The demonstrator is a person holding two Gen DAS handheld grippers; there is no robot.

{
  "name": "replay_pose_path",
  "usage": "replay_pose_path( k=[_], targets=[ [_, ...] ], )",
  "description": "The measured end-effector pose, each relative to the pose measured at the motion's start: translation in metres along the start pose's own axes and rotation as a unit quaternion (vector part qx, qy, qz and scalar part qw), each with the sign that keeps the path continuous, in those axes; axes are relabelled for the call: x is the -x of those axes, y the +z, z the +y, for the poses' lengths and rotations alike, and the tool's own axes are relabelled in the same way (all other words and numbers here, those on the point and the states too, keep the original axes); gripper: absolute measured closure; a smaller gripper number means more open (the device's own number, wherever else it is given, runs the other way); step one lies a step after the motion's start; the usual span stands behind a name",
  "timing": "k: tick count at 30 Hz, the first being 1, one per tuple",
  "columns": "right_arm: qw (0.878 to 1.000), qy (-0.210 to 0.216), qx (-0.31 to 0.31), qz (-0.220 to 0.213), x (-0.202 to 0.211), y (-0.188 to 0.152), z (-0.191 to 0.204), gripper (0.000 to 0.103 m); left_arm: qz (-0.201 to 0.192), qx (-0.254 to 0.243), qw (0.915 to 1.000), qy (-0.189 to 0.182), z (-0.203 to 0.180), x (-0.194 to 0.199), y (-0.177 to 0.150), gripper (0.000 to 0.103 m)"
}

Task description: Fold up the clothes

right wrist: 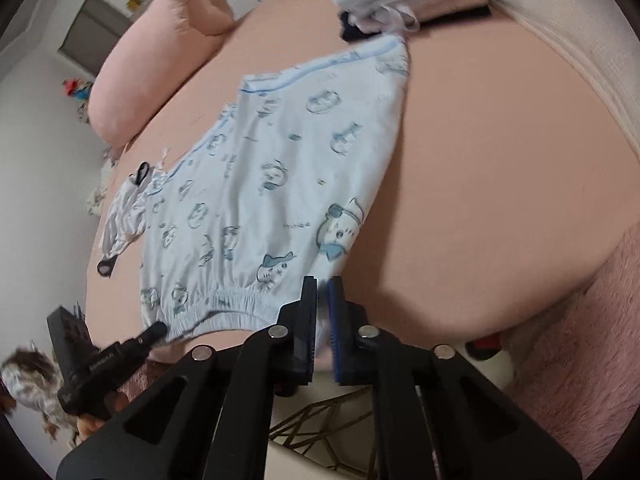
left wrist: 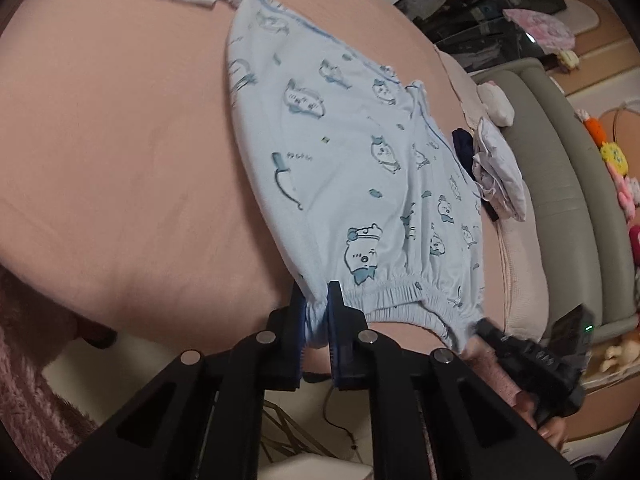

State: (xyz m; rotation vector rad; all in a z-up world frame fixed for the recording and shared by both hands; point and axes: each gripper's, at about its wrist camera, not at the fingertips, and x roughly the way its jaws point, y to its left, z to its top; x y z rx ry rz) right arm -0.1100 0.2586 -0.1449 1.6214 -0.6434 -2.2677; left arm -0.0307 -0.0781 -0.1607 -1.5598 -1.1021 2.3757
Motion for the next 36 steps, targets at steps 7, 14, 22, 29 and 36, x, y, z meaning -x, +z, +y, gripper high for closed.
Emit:
replay_pose_path(
  k=[7,14,22,29,36],
  targets=[
    [0.999,-0.020,-0.006,0.041,-0.016,-0.008,-0.006,0.083,0.000,-0.014,0.9999,-0.005,-0.006,-0.006,0.005,0.092],
    [1.000,0.004,0.009,0.009,0.010,-0.011,0.001,0.101,-0.010,-0.036,0.9993,-0.004,-0.018,0.007,0.003,0.093],
    [0.999,-0.018,-0.012,0.030,-0.003,-0.012,-0.007,0.079,0.012,0.059,0.9941,-0.090,0.012,-0.012,0.012,0.062],
    [0.999,-0.013,-0.036,0.018,0.004,-0.014,-0.013,0.077,0.016,0.004,0.9985,-0.053,-0.006,-0.014,0.009,0.064],
    [0.998,0.022,-0.045,0.036,-0.003,-0.011,-0.021,0.098,0.033,-0.066,0.9971,0.017,-0.017,-0.016,0.010,0.090]
  ],
)
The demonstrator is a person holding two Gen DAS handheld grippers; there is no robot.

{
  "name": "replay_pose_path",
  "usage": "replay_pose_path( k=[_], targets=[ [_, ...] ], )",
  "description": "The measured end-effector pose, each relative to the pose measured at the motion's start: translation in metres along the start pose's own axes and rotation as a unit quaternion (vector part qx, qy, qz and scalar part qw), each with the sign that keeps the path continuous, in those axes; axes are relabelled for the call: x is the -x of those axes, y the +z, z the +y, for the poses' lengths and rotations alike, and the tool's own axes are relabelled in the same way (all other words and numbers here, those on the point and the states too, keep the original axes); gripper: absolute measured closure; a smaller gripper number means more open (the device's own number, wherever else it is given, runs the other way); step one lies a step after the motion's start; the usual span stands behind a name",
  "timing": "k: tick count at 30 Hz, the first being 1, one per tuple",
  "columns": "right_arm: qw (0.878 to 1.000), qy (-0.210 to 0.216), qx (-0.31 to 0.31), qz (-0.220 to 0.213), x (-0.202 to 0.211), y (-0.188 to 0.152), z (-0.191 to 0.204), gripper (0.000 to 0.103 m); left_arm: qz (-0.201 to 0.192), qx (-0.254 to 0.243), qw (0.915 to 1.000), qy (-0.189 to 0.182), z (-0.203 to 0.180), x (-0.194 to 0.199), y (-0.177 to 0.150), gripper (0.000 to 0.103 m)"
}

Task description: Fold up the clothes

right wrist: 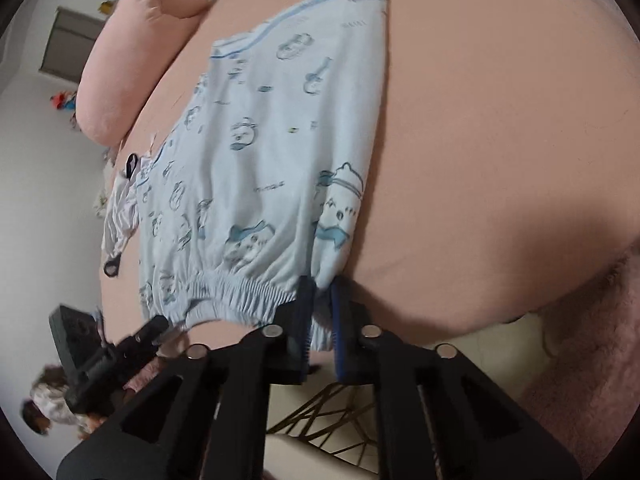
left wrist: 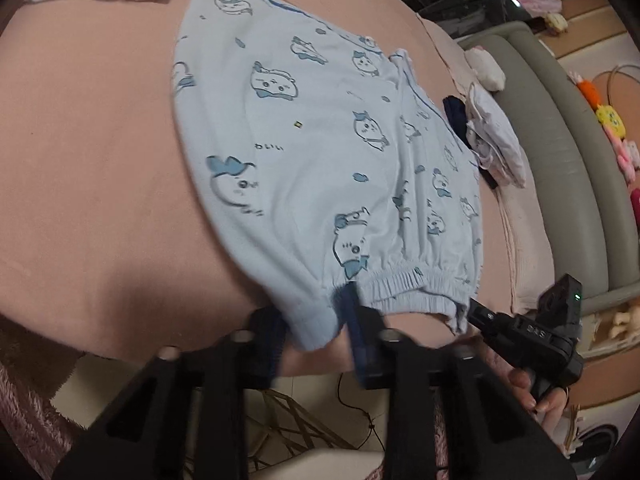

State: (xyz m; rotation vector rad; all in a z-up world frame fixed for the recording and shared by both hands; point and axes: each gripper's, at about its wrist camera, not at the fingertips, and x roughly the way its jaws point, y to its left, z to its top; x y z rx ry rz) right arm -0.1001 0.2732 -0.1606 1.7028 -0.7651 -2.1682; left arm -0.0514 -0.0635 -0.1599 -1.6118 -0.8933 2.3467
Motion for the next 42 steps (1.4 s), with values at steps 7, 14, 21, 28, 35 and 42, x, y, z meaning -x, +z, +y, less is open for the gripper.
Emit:
replay_pose_path(
  k=[7,14,21,28,35,42],
  targets=[
    [0.991,-0.113,0.071,-0.031,0.032,-0.019,0.010,0.103,-0.008,-0.013,0.9993,0.033,0.000,0.008,-0.011,0.092],
    [0.999,-0.009,0.041,-0.020,0.024,-0.016,0.008,0.079,-0.019,0.036,0.9989,-0.022,0.016,0.018,-0.005,0.062],
    [0.995,-0.063,0.068,-0.023,0.003,-0.007,0.022,0.098,-0.021,0.026,0.9994,-0.012,0.010,0.006,-0.001,0.090],
    [0.993,-0.049,0.069,-0.081,0.048,-0.018,0.025,0.100,-0.035,0.018,0.9992,-0.007,0.002,0.022,-0.007,0.090],
    [0.995,-0.072,0.054,-0.031,0.026,-0.018,0.022,0.095,-0.049,0.057,0.9970,0.019,0.018,0.036,-0.007,0.083],
    [0.996,-0.074,0.035,-0.029,0.015,-0.005,0.013,0.081,-0.014,-0.034,0.9989,0.030,-0.021,0.013,0.002,0.083]
  ],
)
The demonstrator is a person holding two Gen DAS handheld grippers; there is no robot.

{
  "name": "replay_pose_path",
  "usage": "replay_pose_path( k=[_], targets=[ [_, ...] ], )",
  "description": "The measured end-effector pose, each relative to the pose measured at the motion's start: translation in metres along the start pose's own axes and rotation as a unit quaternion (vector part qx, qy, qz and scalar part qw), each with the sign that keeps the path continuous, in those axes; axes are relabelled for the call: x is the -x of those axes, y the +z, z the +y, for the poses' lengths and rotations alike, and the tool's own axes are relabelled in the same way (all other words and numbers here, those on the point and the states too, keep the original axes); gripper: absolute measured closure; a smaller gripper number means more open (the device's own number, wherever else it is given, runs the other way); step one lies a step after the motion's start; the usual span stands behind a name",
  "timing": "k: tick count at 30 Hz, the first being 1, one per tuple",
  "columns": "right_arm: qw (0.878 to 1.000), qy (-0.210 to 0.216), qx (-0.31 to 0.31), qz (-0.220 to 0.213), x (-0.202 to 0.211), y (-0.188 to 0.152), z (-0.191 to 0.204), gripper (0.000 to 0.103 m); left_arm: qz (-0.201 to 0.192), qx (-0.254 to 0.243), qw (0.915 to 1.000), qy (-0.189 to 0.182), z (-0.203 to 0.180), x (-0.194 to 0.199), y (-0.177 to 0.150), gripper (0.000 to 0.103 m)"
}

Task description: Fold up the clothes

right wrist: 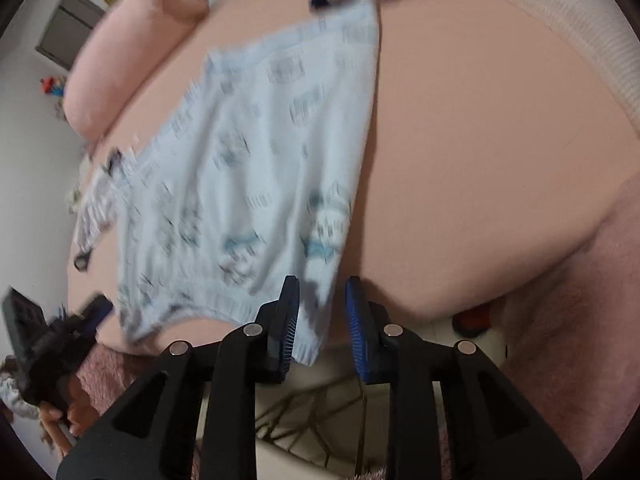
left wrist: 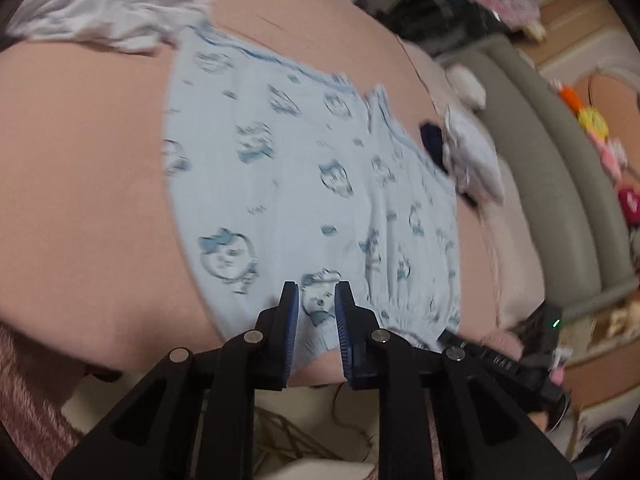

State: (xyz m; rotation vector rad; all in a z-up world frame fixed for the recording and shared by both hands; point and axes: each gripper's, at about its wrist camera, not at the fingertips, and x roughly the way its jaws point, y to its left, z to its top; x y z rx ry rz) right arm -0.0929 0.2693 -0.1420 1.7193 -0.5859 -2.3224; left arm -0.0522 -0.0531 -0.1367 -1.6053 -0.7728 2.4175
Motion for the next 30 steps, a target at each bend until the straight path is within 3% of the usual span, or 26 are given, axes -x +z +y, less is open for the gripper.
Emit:
replay_pose_path(
  k=[2,3,5,9,10,11,14,15,18,20,23,24,25,29,30],
  targets=[
    [1.000,-0.010,0.002,0.003,0.003,0.002,0.002,0.085,0.040,-0.016,0.9974,0.058,-0.004,-0.017,-0.004,0.083],
    [1.000,-0.015,-0.001,0.005,0.005,0.002,0.000,0.091,0.040,-0.013,0.9974,0.058,0.000,-0.016,-0.007,0.083],
    [1.000,-0.015,-0.009,0.008,0.009,0.001,-0.003,0.091,0.029,-0.006,0.9985,0.047,0.000,-0.005,-0.008,0.083],
    [0.999,0.035,-0.013,0.009,0.018,-0.002,-0.003,0.075,0.006,-0.030,0.9995,-0.002,-0.014,0.006,-0.004,0.076],
    [0.999,0.038,-0.006,0.015,0.014,0.000,0.000,0.069,0.009,-0.036,0.9993,-0.006,-0.020,0.001,-0.001,0.073],
    [0.999,0.035,0.002,0.023,0.008,0.001,0.002,0.069,0.018,-0.040,0.9990,-0.007,-0.027,-0.007,0.002,0.071],
    [1.000,-0.004,0.005,0.028,0.008,0.008,0.007,0.081,0.057,-0.061,0.9962,-0.024,-0.050,-0.023,0.007,0.070],
    [1.000,-0.011,0.006,0.029,0.009,0.010,0.010,0.095,0.057,-0.080,0.9947,-0.029,-0.060,-0.025,0.007,0.070],
    [0.999,0.019,-0.004,0.030,0.011,0.024,0.008,0.099,0.049,-0.129,0.9896,-0.043,-0.084,-0.031,0.011,0.070],
    [0.999,0.015,-0.025,0.029,0.013,0.029,0.002,0.099,0.055,-0.140,0.9867,-0.061,-0.097,-0.042,0.016,0.070],
    [0.998,0.007,-0.065,0.025,0.022,0.028,-0.017,0.094,0.083,-0.152,0.9819,-0.077,-0.112,-0.063,0.013,0.070],
    [0.997,0.012,-0.075,0.030,0.022,0.025,-0.020,0.087,0.092,-0.156,0.9800,-0.081,-0.116,-0.070,0.010,0.070],
    [0.996,0.025,-0.082,0.038,0.021,0.021,-0.025,0.073,0.098,-0.160,0.9784,-0.087,-0.119,-0.074,0.006,0.069],
    [0.997,0.042,-0.058,0.037,0.018,0.019,-0.018,0.068,0.106,-0.183,0.9742,-0.079,-0.128,-0.088,-0.009,0.069],
    [0.997,0.048,-0.047,0.041,0.015,0.019,-0.012,0.074,0.107,-0.181,0.9741,-0.082,-0.126,-0.087,-0.009,0.070]
  ],
)
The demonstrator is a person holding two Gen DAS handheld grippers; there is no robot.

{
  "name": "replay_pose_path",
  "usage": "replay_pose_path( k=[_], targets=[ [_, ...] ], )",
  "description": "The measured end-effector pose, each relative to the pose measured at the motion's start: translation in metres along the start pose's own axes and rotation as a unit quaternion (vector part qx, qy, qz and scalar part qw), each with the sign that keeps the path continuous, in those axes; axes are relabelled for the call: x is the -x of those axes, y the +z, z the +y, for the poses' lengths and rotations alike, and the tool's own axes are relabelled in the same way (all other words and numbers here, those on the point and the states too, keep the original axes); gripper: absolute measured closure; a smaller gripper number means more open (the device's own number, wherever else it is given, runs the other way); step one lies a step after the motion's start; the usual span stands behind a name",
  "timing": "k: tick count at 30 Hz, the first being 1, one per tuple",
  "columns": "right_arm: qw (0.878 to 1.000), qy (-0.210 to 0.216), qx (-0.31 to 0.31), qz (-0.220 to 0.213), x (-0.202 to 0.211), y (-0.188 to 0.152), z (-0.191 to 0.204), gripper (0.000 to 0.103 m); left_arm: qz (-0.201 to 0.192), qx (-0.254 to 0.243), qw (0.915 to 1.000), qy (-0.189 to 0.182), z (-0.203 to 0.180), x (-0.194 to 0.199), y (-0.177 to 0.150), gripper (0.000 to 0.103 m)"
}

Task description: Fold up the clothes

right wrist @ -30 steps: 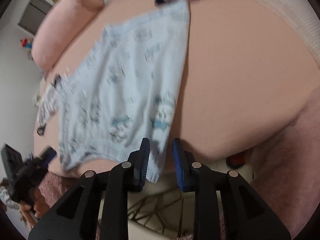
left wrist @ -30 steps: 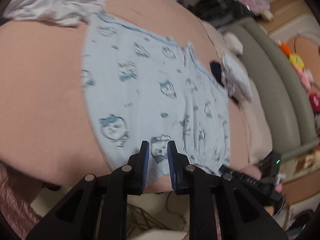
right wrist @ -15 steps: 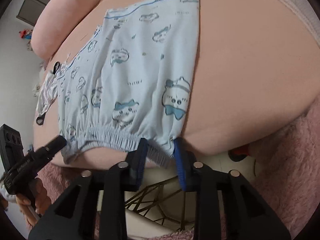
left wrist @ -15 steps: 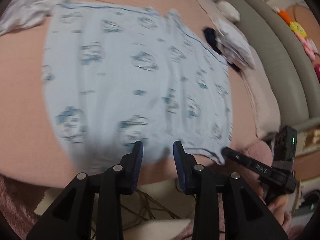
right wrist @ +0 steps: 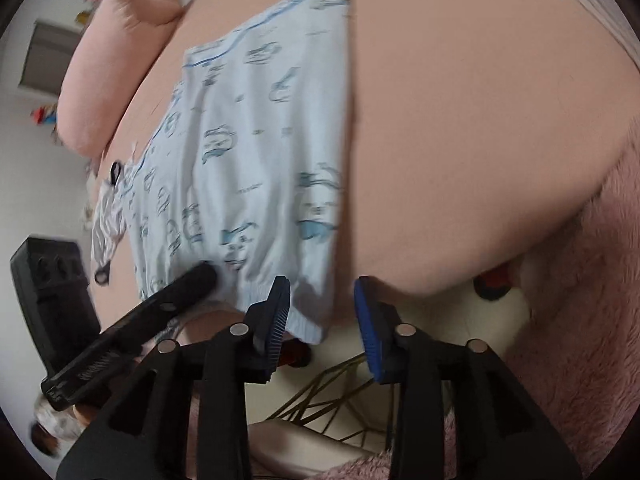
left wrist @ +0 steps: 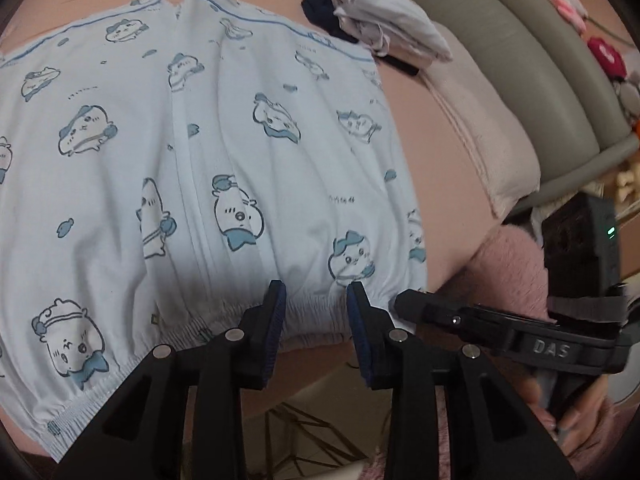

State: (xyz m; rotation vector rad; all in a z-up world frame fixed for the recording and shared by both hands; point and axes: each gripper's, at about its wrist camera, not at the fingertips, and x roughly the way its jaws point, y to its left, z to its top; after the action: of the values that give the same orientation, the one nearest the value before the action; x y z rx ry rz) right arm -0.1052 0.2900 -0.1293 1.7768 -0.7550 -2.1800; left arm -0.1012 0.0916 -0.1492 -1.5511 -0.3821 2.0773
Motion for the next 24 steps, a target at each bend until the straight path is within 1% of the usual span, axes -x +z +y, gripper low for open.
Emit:
replay_pose_path(
  k=[1,2,3,5,6,8,9,10,11,12,13,14,15,17,18,19,20,21,22,24],
  targets=[
    [1.000,0.005,0.011,0.005,-0.004,0.000,0.005,0.082,0.000,0.001,1.0000,-0.004,0.001,0.002,-0.001,0.069],
    [1.000,0.005,0.019,0.005,-0.005,0.000,0.009,0.085,0.000,0.002,1.0000,-0.008,0.003,0.003,-0.003,0.069],
    [1.000,0.002,0.026,0.002,-0.005,0.002,0.012,0.095,0.000,0.003,0.9999,-0.011,0.004,0.005,-0.004,0.069],
    [0.999,0.005,0.030,-0.011,0.001,0.007,0.017,0.096,0.000,0.004,0.9998,-0.017,0.006,0.008,-0.007,0.069],
    [0.999,0.010,0.030,-0.019,0.013,0.005,0.010,0.097,0.000,0.004,0.9998,-0.017,0.006,0.009,-0.008,0.069],
    [0.999,0.037,0.022,-0.027,0.027,0.006,0.004,0.097,-0.007,0.001,0.9999,-0.013,0.005,0.016,-0.010,0.069],
    [0.998,0.045,0.016,-0.032,0.021,0.010,0.013,0.097,-0.024,-0.004,0.9997,0.002,0.002,0.026,-0.011,0.069],
    [0.998,0.056,0.024,-0.032,0.016,0.013,0.025,0.097,-0.051,-0.015,0.9982,0.028,-0.002,0.039,-0.011,0.069],
    [0.997,0.063,0.042,-0.029,0.004,0.017,0.045,0.096,-0.070,-0.027,0.9961,0.045,-0.005,0.051,-0.012,0.065],
    [0.995,0.068,0.066,-0.025,-0.003,0.020,0.059,0.096,-0.081,-0.043,0.9945,0.050,-0.008,0.061,-0.012,0.062],
    [0.993,0.078,0.087,-0.021,0.000,0.021,0.063,0.094,-0.085,-0.052,0.9937,0.051,-0.009,0.067,-0.013,0.057],
    [0.991,0.089,0.097,-0.017,-0.002,0.026,0.069,0.094,-0.081,-0.051,0.9943,0.047,-0.007,0.067,-0.013,0.056],
    [0.990,0.099,0.099,-0.011,-0.013,0.025,0.076,0.094,-0.077,-0.050,0.9949,0.043,-0.006,0.068,-0.012,0.056],
    [0.989,0.112,0.098,0.005,-0.030,0.029,0.080,0.089,-0.068,-0.035,0.9966,0.031,0.000,0.063,-0.013,0.056],
    [0.988,0.113,0.099,0.016,-0.037,0.032,0.078,0.085,-0.064,-0.025,0.9973,0.025,0.003,0.059,-0.014,0.056],
    [0.989,0.104,0.098,0.032,-0.043,0.031,0.074,0.083,-0.060,-0.015,0.9980,0.018,0.006,0.055,-0.014,0.056],
    [0.990,0.091,0.095,0.051,-0.050,0.029,0.070,0.083,-0.055,-0.007,0.9984,0.013,0.009,0.051,-0.014,0.056],
    [0.990,0.090,0.091,0.055,-0.052,0.028,0.071,0.083,-0.049,-0.005,0.9988,0.009,0.010,0.046,-0.013,0.056],
    [0.990,0.103,0.088,0.040,-0.043,0.026,0.070,0.083,-0.044,-0.001,0.9990,0.004,0.010,0.042,-0.011,0.056],
    [0.989,0.132,0.072,-0.003,-0.021,0.022,0.062,0.083,-0.036,0.007,0.9989,-0.031,0.009,0.035,-0.007,0.056]
  ],
)
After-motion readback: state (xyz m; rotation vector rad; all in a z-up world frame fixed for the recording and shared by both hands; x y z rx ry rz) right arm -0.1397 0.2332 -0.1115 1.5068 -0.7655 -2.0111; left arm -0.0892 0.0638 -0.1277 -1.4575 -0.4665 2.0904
